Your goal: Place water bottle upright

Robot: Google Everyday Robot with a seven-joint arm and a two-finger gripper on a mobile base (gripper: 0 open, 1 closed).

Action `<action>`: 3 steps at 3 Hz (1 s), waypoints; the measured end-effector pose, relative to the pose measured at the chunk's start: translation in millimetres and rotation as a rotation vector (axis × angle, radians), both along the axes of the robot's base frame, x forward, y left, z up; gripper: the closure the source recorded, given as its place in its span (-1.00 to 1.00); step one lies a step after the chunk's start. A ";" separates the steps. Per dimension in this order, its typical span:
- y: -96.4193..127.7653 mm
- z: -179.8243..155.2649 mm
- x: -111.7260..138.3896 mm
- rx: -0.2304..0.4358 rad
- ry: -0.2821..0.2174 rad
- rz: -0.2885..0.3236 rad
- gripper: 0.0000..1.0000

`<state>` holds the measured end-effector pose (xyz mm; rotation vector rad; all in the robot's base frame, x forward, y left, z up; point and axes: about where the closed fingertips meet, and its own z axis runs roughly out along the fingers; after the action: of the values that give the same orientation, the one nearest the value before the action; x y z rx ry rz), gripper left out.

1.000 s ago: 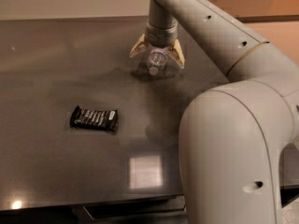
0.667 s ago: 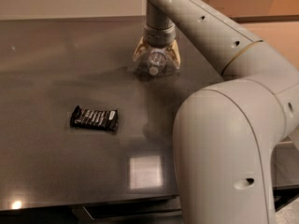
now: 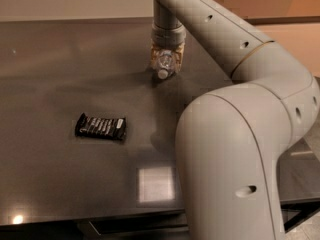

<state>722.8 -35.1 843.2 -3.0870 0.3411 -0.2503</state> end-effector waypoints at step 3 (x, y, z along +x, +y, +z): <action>19.5 71.3 -39.2 0.267 0.076 -0.281 1.00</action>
Offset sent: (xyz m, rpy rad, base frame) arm -0.0809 -0.0015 0.0849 0.1970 0.2515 -0.3138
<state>683.6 -15.6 914.5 -2.7844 0.7469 -0.0831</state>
